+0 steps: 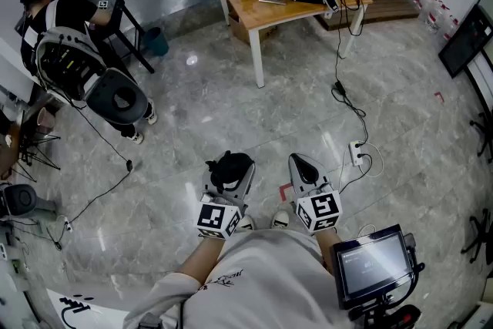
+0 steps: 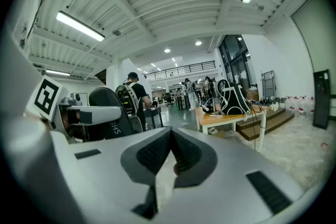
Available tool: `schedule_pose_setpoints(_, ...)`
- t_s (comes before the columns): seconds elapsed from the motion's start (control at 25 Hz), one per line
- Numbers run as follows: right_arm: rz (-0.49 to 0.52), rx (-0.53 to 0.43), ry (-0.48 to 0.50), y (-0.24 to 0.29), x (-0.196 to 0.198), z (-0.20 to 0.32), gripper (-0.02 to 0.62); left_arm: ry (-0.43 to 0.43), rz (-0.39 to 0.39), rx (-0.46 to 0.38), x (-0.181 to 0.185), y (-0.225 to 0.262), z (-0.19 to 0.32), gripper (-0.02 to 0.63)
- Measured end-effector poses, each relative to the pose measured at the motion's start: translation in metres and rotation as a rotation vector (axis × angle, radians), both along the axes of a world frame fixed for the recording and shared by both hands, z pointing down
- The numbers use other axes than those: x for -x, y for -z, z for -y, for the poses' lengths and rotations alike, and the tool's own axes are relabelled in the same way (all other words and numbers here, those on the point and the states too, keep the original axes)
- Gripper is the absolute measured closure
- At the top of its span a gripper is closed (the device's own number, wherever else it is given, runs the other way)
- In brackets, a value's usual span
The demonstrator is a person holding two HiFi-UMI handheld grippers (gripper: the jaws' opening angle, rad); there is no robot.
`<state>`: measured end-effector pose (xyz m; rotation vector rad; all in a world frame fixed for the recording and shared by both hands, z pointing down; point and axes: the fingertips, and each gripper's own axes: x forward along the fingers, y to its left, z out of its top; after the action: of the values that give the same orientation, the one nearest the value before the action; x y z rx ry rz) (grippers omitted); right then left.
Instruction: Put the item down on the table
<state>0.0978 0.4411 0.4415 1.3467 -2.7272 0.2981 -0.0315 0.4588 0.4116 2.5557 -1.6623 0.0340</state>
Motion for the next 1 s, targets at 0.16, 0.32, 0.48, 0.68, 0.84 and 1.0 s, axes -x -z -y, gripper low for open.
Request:
schedule_pose_setpoints(0.16, -0.003, -0.011, 0.0, -0.002, -0.023, 0.023, 0.592, 0.018, 0.001, -0.002, -0.018, -0.003, 0.02, 0.336)
schedule_pose_setpoints(0.32, -0.013, -0.005, 0.019, -0.011, -0.028, 0.055, 0.592, 0.019, 0.004, -0.005, -0.024, -0.005, 0.056, 0.336)
schedule_pose_setpoints(0.48, -0.017, 0.007, 0.002, -0.024, -0.022, 0.109, 0.592, 0.01, -0.004, -0.005, -0.013, -0.015, 0.121, 0.336)
schedule_pose_setpoints(0.68, -0.035, 0.012, -0.045, -0.042, -0.002, 0.216, 0.591, -0.014, -0.014, -0.007, 0.016, -0.036, 0.237, 0.336)
schedule_pose_setpoints(0.84, -0.042, 0.0, -0.089, -0.035, 0.03, 0.326, 0.592, -0.058, -0.019, -0.016, 0.047, -0.032, 0.348, 0.336)
schedule_pose_setpoints(1.0, -0.034, -0.033, -0.112, -0.009, 0.072, 0.43, 0.592, -0.095, 0.024, -0.043, 0.086, -0.012, 0.444, 0.336)
